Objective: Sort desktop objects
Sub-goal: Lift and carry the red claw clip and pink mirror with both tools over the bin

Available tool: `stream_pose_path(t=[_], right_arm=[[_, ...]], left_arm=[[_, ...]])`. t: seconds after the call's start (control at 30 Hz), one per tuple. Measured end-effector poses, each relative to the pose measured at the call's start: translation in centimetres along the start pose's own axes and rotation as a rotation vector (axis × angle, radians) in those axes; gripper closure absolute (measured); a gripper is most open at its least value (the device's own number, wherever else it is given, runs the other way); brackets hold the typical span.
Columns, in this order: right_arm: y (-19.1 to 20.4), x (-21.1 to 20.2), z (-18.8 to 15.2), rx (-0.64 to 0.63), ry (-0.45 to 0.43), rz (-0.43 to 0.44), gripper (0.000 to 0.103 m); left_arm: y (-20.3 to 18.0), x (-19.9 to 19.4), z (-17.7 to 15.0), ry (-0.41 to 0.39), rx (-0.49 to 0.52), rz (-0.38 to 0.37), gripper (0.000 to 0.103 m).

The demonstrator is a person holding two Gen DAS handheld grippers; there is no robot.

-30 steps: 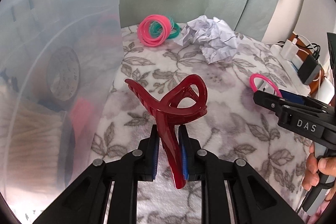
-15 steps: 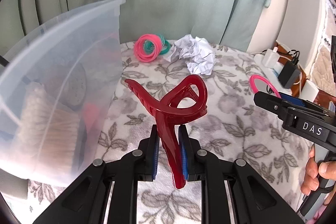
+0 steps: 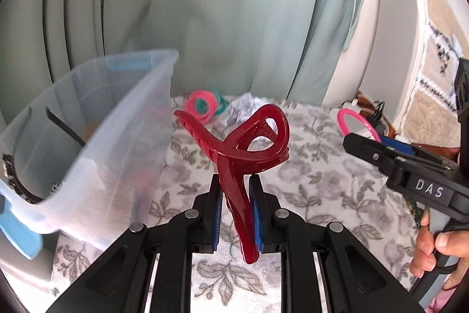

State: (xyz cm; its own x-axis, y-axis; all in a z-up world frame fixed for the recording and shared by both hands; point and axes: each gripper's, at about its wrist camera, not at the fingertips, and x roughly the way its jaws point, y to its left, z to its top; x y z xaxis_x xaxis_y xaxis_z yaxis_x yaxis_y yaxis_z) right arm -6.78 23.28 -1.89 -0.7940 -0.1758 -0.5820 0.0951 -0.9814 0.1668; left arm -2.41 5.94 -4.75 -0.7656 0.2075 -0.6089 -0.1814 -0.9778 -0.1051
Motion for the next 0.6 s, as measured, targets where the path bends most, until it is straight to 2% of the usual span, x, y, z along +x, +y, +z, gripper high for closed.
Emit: stream_pose_path(t=[0.33,0.6], right_arm=[[2.5,-3.5,1.6,-0.041,-0.080,0.022,0.029],[5.5,-4.8,2.9,-0.085,-0.125,0.066,0.029]], left_arm=[[1.1,-4.7,2.3,-0.119,-0.013,-0.035,0.085],[4.5,-8.0,3.6,-0.199,-0.064,0.003,0.085]])
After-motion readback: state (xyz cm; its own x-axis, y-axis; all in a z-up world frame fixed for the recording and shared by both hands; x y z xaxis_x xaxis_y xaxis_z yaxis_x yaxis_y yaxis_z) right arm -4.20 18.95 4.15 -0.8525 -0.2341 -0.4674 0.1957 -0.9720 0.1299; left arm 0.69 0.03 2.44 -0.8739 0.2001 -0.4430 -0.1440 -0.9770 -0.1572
